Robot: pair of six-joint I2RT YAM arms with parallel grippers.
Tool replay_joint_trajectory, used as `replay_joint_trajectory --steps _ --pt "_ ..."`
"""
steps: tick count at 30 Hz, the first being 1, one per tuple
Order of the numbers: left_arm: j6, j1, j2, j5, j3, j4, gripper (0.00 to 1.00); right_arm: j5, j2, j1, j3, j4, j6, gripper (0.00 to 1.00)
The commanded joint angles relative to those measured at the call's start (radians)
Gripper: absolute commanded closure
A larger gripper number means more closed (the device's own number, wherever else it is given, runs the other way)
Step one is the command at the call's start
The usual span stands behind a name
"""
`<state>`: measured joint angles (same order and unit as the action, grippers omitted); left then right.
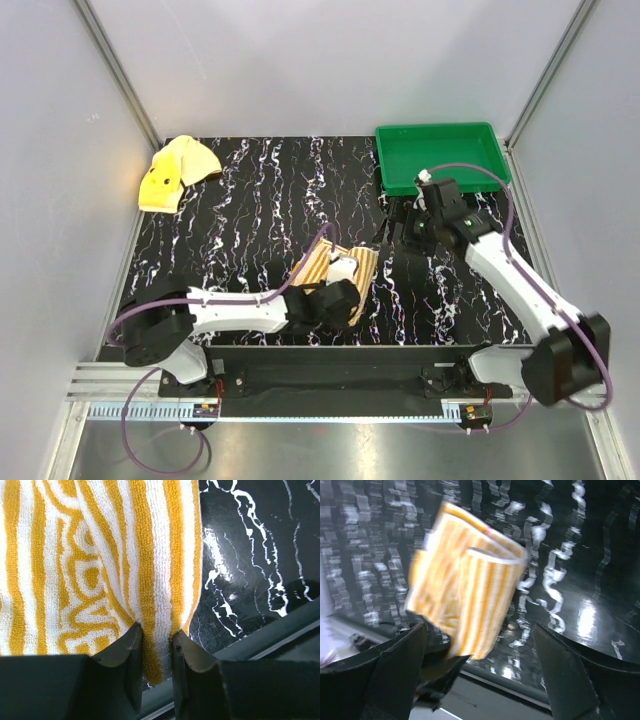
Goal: Roll the towels
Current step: Roll the towel
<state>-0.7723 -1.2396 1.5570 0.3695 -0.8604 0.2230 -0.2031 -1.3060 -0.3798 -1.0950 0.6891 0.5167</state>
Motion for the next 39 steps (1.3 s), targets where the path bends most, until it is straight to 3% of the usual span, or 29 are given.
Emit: replay_joint_trajectory --steps 1,10,16,20,26,35,39 --pt "-0.039 0.047 -0.043 -0.147 0.079 -0.066 0.83 -0.114 0.097 -0.007 0.093 -0.160 0.028 0.06" --pt "-0.145 0.241 -0.170 -0.457 0.303 -0.399 0.85 -0.317 0.183 -0.007 0.431 -0.505 0.164 0.05" --pt "-0.228 0.351 -0.193 -0.618 0.423 -0.574 0.87 -0.423 0.145 -0.008 0.610 -0.868 0.289 0.05" --pt "-0.304 0.405 -0.161 -0.707 0.506 -0.779 0.88 -0.455 0.085 -0.008 0.687 -1.096 0.341 0.05" --pt "-0.384 0.450 -0.074 -0.776 0.563 -0.935 0.91 -0.460 -0.058 -0.010 0.725 -1.273 0.371 0.05" --pt "-0.397 0.466 -0.058 -0.799 0.566 -0.959 0.91 -0.447 -0.292 -0.079 0.698 -1.476 0.411 0.07" --pt "-0.394 0.473 -0.048 -0.800 0.569 -0.956 0.91 -0.432 -0.351 -0.125 0.676 -1.519 0.424 0.17"
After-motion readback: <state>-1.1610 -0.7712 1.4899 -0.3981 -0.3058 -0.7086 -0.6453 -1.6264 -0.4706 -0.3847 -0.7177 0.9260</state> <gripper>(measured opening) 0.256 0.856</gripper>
